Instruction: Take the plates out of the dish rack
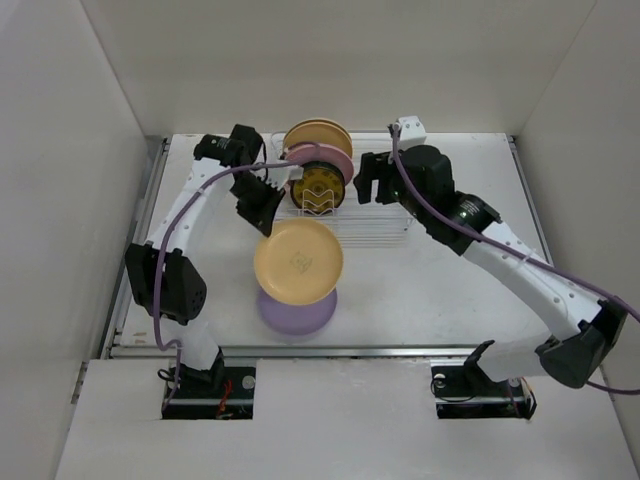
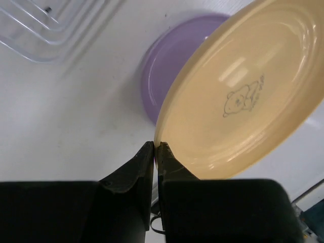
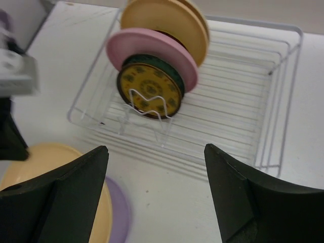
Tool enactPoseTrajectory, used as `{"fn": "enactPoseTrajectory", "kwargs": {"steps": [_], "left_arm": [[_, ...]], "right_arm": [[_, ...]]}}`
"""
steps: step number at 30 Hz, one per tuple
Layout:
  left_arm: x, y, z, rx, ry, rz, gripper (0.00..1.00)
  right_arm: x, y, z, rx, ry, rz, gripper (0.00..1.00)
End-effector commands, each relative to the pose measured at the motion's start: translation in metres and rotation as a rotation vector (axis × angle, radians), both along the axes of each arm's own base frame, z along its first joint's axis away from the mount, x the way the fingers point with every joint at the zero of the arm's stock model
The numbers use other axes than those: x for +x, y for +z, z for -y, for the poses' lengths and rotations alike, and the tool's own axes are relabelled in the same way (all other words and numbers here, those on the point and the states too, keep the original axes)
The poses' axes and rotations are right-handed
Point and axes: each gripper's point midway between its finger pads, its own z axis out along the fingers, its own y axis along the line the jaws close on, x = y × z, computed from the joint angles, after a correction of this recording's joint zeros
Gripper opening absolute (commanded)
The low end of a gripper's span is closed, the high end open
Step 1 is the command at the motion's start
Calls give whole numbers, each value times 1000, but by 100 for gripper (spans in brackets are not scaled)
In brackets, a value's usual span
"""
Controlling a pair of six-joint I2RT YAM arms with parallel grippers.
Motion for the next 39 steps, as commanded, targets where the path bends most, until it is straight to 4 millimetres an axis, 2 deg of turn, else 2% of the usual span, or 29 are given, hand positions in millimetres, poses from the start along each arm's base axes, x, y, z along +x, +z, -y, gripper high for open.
{"fn": "enactPoseTrajectory", "kwargs": {"steps": [1, 2, 3, 4, 5, 6, 7, 11, 15, 17, 18, 19, 20, 21, 25, 26, 27, 28, 29, 31, 32, 33, 35, 36, 37, 38, 39], "left_arm": [[-31, -21, -15, 39, -18, -65, 0], [-30, -31, -17, 53, -6, -71, 0], [-30, -38, -18, 65, 7, -76, 0], [-30, -49, -18, 67, 18, -88, 0], [-29, -55, -20, 77, 20, -87, 0], [-30, -60, -19, 77, 34, -94, 0], [-29, -68, -19, 77, 34, -94, 0], [-25, -90, -19, 84, 64, -106, 0], [-27, -98, -7, 65, 47, -131, 1], [-27, -105, -7, 74, 47, -156, 13], [-30, -108, -8, 77, 37, -162, 23], [-31, -109, -12, 97, 40, -164, 41], [-31, -111, -12, 101, 39, -173, 48], [-32, -112, -15, 115, 33, -174, 49], [-36, -106, -27, 143, 32, -195, 49], [-36, -104, -29, 152, 24, -192, 49], [-35, -100, -29, 153, 24, -192, 48], [-33, -97, -31, 150, 36, -190, 48], [-23, -86, -31, 129, 48, -160, 48], [-14, -73, -26, 114, 87, -132, 48], [1, -57, -22, 91, 105, -72, 49], [12, -50, -25, 96, 142, -34, 51], [32, -41, -26, 86, 235, 13, 58], [50, -34, -23, 72, 268, 68, 67], [60, -33, -28, 83, 311, 88, 69], [68, -39, -25, 77, 347, 69, 69], [80, -37, -27, 76, 377, 89, 69]], "right_arm": [[14, 21, -37, 18, 157, 73, 82], [18, 14, -39, -1, 160, 62, 81], [28, 21, -38, 16, 149, 83, 80], [36, 11, -47, -1, 167, 71, 80], [44, 8, -45, -13, 163, 67, 80], [50, 14, -49, -8, 181, 78, 80], [62, 0, -51, -24, 169, 52, 79], [83, -23, -64, -56, 196, 23, 79], [99, -44, -65, -62, 192, -1, 79], [109, -51, -61, -60, 181, -5, 79], [114, -56, -65, -68, 194, -2, 79], [117, -61, -67, -96, 203, 1, 76], [119, -59, -73, -101, 236, 5, 74], [125, -77, -79, -125, 256, -22, 71], [142, -92, -91, -160, 279, -26, 58], [145, -95, -92, -169, 282, -24, 58], [151, -87, -96, -166, 284, 1, 56], [156, -98, -99, -172, 285, -12, 56], [160, -101, -100, -191, 293, -5, 52], [166, -99, -104, -201, 297, 5, 49], [170, -110, -106, -207, 298, -8, 49], [174, -112, -106, -219, 292, -5, 49], [178, -114, -108, -228, 296, 3, 46], [179, -123, -108, -245, 302, -6, 45], [180, -119, -109, -249, 304, 6, 44], [184, -122, -108, -255, 292, 4, 44], [186, -131, -107, -267, 281, -9, 44]]}}
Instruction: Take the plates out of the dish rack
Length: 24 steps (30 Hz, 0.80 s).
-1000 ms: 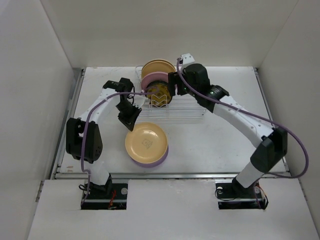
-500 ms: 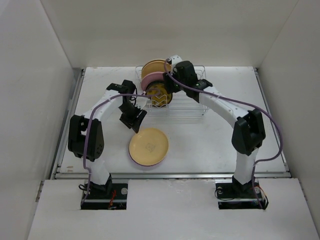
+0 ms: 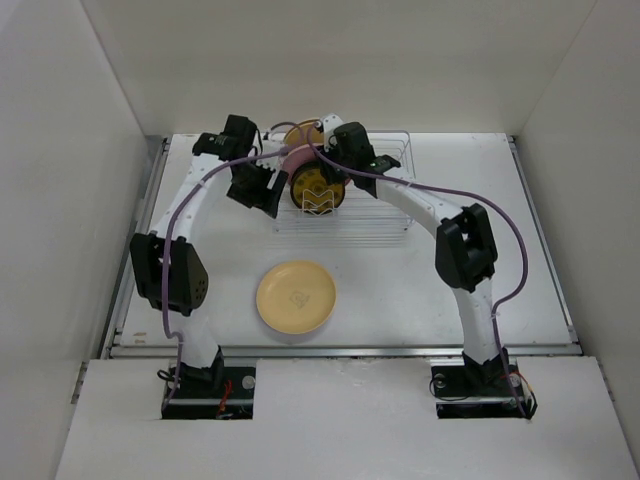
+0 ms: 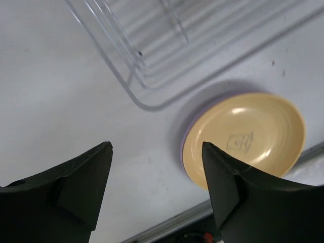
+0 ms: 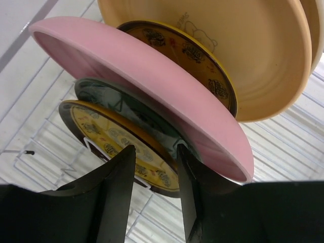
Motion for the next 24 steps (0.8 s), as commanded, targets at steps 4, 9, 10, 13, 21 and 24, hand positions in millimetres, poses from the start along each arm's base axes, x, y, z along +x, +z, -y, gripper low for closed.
{"fn": "enactPoseTrajectory", "kwargs": {"steps": [4, 9, 10, 13, 21, 24], "left_arm": [[67, -24, -12, 5, 261, -5, 67], [96, -67, -10, -6, 340, -120, 53], [99, -65, -6, -23, 343, -128, 45], [97, -75, 3, -81, 338, -190, 30], [83, -82, 20, -166, 337, -289, 0], [84, -80, 23, -184, 345, -290, 0]], "right_arm": [[16, 28, -9, 0, 35, 101, 40], [17, 11, -13, -9, 81, 70, 26], [15, 1, -15, -13, 96, 46, 26], [11, -7, -17, -3, 145, 16, 26], [10, -22, -13, 19, 192, -42, 49], [6, -26, -19, 28, 234, -62, 23]]}}
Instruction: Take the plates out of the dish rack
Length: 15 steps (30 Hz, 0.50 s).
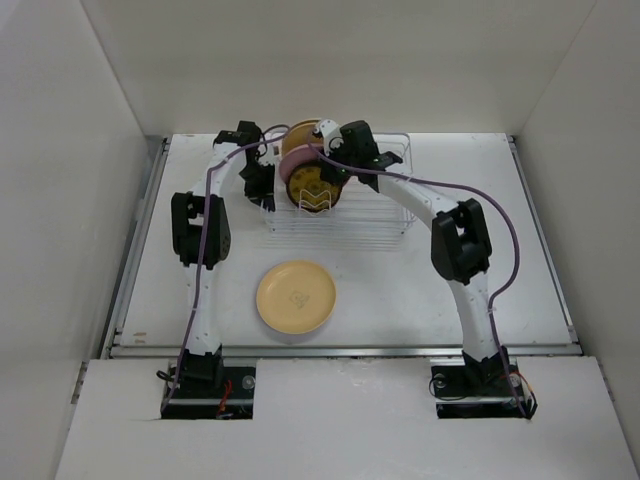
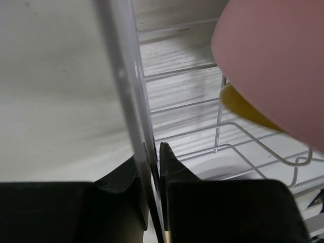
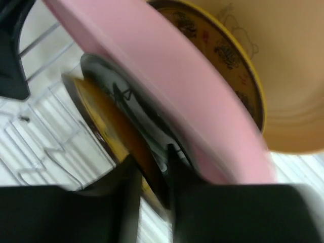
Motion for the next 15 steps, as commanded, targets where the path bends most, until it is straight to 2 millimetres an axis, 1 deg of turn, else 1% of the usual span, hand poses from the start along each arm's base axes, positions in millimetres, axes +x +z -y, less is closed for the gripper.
{"fn": "enactPoseTrajectory", "kwargs": {"steps": [1, 2, 3, 5, 6, 7, 9, 10, 11, 12, 13, 14, 15], "left_arm": [[-11, 24, 14, -109, -12, -26, 0], [-11, 24, 14, -110, -12, -26, 0], [-12, 24, 15, -111, -2, -30, 0], [-9, 24, 16, -114, 7, -25, 0], [-9, 29, 16, -116, 7, -15, 0], [-9, 29, 16, -116, 7, -15, 0], [-9, 28, 14, -107, 19, -17, 0], [-9, 28, 14, -107, 19, -17, 0], [-9, 29, 15, -108, 29, -21, 0], [-8, 28, 13, -100, 31, -19, 0], [-6, 32, 14, -104, 41, -6, 0], [-6, 33, 15, -107, 55, -11, 0], [-6, 37, 15, -110, 65, -6, 0]], "right_arm": [[0, 4, -8, 43, 44, -22, 9], [-3, 2, -9, 42, 52, -35, 4], [-4, 10, -8, 48, 53, -24, 1], [-8, 24, -6, 54, 53, -13, 0], [-11, 29, -4, 56, 53, -9, 0], [-11, 48, -2, 67, 45, 22, 0], [-14, 68, -1, 84, 46, 52, 0], [-15, 73, 2, 83, 37, 61, 0], [-16, 90, 6, 91, 25, 90, 0], [-15, 100, 7, 98, 16, 113, 0], [-14, 108, 11, 96, -4, 131, 0], [-16, 124, 15, 105, -14, 157, 0], [-17, 133, 18, 108, -25, 173, 0]]}}
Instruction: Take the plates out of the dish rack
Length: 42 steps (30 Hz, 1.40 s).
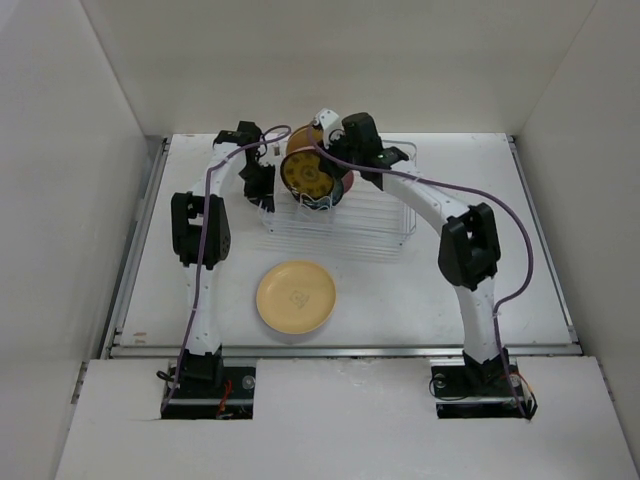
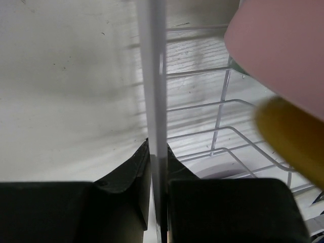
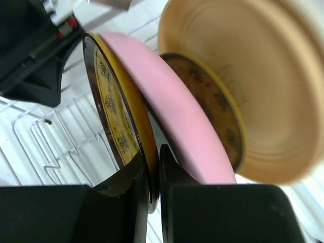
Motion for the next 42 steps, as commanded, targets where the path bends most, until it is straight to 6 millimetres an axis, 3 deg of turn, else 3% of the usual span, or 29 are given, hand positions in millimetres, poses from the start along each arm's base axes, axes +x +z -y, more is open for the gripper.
{"fn": "enactPoseTrajectory", "kwargs": {"steps": [1, 2, 3, 5, 6, 8, 9, 10, 11, 12, 13, 15, 16, 17, 18, 19, 20, 21, 22, 23, 25, 26, 29, 33, 34, 39, 40, 41, 42], "left_arm": [[-4, 37, 22, -116, 84, -2, 0], [-5, 40, 23, -123, 113, -8, 0], [-4, 41, 19, -128, 138, -2, 0], [-3, 43, 16, -145, 172, -6, 0], [-4, 40, 13, -152, 188, -23, 0], [-4, 40, 9, -155, 210, -25, 0], [-4, 45, 10, -159, 218, -20, 0], [-6, 41, 8, -148, 221, -28, 0], [-6, 41, 8, -148, 221, -28, 0], [-5, 40, 6, -135, 225, -24, 0], [-2, 43, 5, -129, 227, -10, 0], [5, 46, 1, -110, 200, 35, 0], [7, 49, 1, -109, 190, 48, 0], [7, 51, 0, -107, 179, 54, 0], [7, 50, -2, -95, 169, 61, 0], [7, 50, -3, -90, 148, 70, 0], [8, 49, -5, -78, 151, 72, 5], [8, 48, -8, -61, 143, 80, 25], [11, 50, -9, -54, 146, 90, 34], [11, 49, -11, -41, 135, 98, 39], [15, 51, -17, -7, 123, 125, 48], [18, 55, -19, 5, 118, 143, 55], [29, 75, -27, 45, 83, 235, 59], [39, 120, -34, 130, 7, 420, 63], [37, 123, -31, 147, -20, 437, 63], [37, 173, -23, 220, -161, 662, 55], [32, 191, -20, 235, -208, 724, 55], [26, 192, -7, 230, -271, 743, 54], [22, 198, 3, 227, -332, 769, 55]], "right_arm": [[-9, 98, 23, 87, -94, 122, 0], [-11, 102, 27, 86, -106, 130, 0], [-17, 121, 31, 103, -106, 156, 0], [-28, 125, 35, 108, -93, 153, 0], [-37, 142, 38, 135, -88, 167, 0], [-49, 151, 41, 153, -80, 166, 0], [-59, 141, 43, 149, -73, 127, 0], [-74, 155, 50, 167, -68, 133, 0], [-83, 155, 54, 188, -82, 107, 0], [-95, 132, 60, 176, -100, 35, 0], [-110, 141, 71, 214, -114, 16, 0], [-136, 123, 76, 288, -139, -130, 0], [-155, 86, 83, 282, -149, -245, 0], [-176, 91, 88, 341, -172, -295, 0], [-190, 79, 91, 351, -183, -347, 0], [-209, 39, 104, 319, -232, -445, 0], [-222, 37, 112, 331, -258, -460, 0], [-232, 25, 117, 338, -303, -513, 0], [-241, 15, 122, 336, -333, -546, 0], [-255, -8, 130, 311, -371, -602, 0], [-267, -12, 136, 347, -418, -632, 0], [-275, -26, 140, 334, -435, -665, 0], [-283, -49, 146, 314, -482, -728, 2], [-281, -97, 161, 213, -590, -799, 9], [-280, -109, 161, 189, -601, -826, 9], [-268, -135, 173, 159, -705, -860, 11], [-265, -138, 176, 150, -722, -845, 11], [-265, -140, 177, 145, -738, -850, 18], [-264, -144, 179, 138, -759, -854, 37]]}}
